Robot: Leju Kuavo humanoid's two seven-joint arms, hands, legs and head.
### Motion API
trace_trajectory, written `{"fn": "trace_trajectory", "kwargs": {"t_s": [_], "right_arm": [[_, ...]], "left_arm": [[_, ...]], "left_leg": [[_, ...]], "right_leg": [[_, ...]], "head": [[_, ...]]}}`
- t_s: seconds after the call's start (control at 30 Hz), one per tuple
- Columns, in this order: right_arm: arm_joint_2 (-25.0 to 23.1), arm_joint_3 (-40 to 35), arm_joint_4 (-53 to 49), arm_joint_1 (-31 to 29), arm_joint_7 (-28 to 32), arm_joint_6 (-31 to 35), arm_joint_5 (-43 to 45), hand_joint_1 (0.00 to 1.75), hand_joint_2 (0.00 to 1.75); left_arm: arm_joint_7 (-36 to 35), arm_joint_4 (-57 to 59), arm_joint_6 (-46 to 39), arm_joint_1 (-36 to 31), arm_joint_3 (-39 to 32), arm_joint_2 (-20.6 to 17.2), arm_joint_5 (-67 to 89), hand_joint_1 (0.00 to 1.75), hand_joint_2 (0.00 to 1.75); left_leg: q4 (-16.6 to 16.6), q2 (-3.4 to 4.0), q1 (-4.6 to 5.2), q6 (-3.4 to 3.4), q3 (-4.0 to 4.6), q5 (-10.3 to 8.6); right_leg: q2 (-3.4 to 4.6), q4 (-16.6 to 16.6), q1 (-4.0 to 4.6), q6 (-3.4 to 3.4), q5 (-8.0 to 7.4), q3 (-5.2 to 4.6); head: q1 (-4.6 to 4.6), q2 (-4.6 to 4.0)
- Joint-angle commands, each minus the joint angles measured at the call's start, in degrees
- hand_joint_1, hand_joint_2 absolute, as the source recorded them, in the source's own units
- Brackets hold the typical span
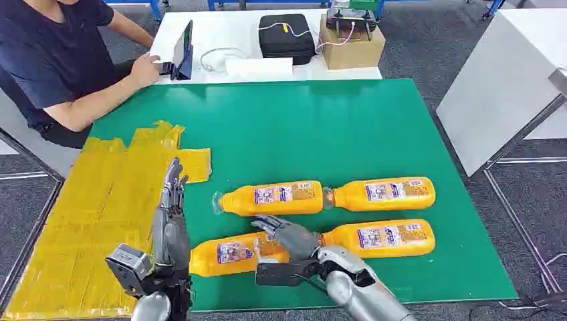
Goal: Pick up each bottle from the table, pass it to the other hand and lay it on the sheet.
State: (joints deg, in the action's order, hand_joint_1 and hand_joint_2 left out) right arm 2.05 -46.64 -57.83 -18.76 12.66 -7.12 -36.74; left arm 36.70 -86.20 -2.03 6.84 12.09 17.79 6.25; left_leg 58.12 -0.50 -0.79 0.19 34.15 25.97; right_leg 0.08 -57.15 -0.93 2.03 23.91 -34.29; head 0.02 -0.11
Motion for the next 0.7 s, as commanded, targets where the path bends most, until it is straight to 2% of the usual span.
{"fn": "trace_trajectory", "kwargs": {"t_s": [0.03,0.13,0.3,0.33,0.37,0.47,0.7], "right_arm": [[3.34,-11.17,3.32,-6.19,-2.07,-2.02,2.73,0.0,1.75],[5.07,-15.31,6.01,-9.16,-3.48,-5.48,4.34,0.0,1.75],[5.3,-15.93,6.41,-9.56,-3.67,-6.25,4.6,0.0,1.75],[6.3,-18.06,6.45,-10.61,-4.63,-7.65,5.04,0.58,1.75],[6.9,-19.28,6.82,-11.31,-5.26,-8.59,5.9,1.4,1.75],[8.61,-21.48,7.67,-12.3,-6.17,-9.4,7.18,1.75,1.75],[9.12,-21.04,8.01,-9.87,-8.78,-5.22,8.68,1.75,1.75]], "left_arm": [[0.05,4.15,0.05,-1.61,-1.28,-0.99,-0.31,0.0,0.0],[-0.01,4.9,0.38,-2.34,-1.11,-1.18,-1.0,0.0,0.0],[-0.03,5.02,0.41,-2.43,-1.14,-1.15,-1.12,0.0,0.0],[-0.06,5.23,0.42,-2.6,-0.92,-1.22,-1.36,0.0,0.0],[-0.11,5.55,0.42,-2.8,-0.76,-1.25,-1.47,0.0,0.0],[-0.22,6.19,0.25,-3.15,-0.54,-1.29,-2.19,0.0,0.0],[0.07,3.55,-1.98,-1.69,-2.0,-0.58,-4.8,0.0,0.0]], "left_leg": [[-0.03,0.09,0.02,0.04,-0.12,0.01],[-0.04,0.07,0.04,0.03,-0.11,-0.01],[-0.06,-0.01,0.0,0.03,-0.23,-0.01],[-0.08,0.01,-0.02,0.03,-0.3,0.0],[-0.05,0.05,0.01,0.03,-0.23,0.0],[-0.05,-0.06,0.02,0.03,-0.24,-0.02],[-0.08,-0.14,-0.02,0.04,-0.33,-0.02]], "right_leg": [[0.05,0.04,-0.01,-0.06,-0.02,0.1],[0.03,0.04,-0.02,-0.05,-0.03,0.09],[-0.05,0.09,0.01,-0.06,-0.01,0.22],[-0.05,0.13,0.05,-0.1,-0.01,0.29],[0.0,0.07,0.0,-0.06,-0.01,0.2],[-0.09,0.07,-0.01,-0.04,0.01,0.21],[-0.18,0.15,0.03,-0.06,0.01,0.37]], "head": [[0.0,0.0],[0.0,0.0],[0.0,0.0],[0.0,0.0],[0.0,0.0],[-0.02,0.0],[0.0,0.0]]}}
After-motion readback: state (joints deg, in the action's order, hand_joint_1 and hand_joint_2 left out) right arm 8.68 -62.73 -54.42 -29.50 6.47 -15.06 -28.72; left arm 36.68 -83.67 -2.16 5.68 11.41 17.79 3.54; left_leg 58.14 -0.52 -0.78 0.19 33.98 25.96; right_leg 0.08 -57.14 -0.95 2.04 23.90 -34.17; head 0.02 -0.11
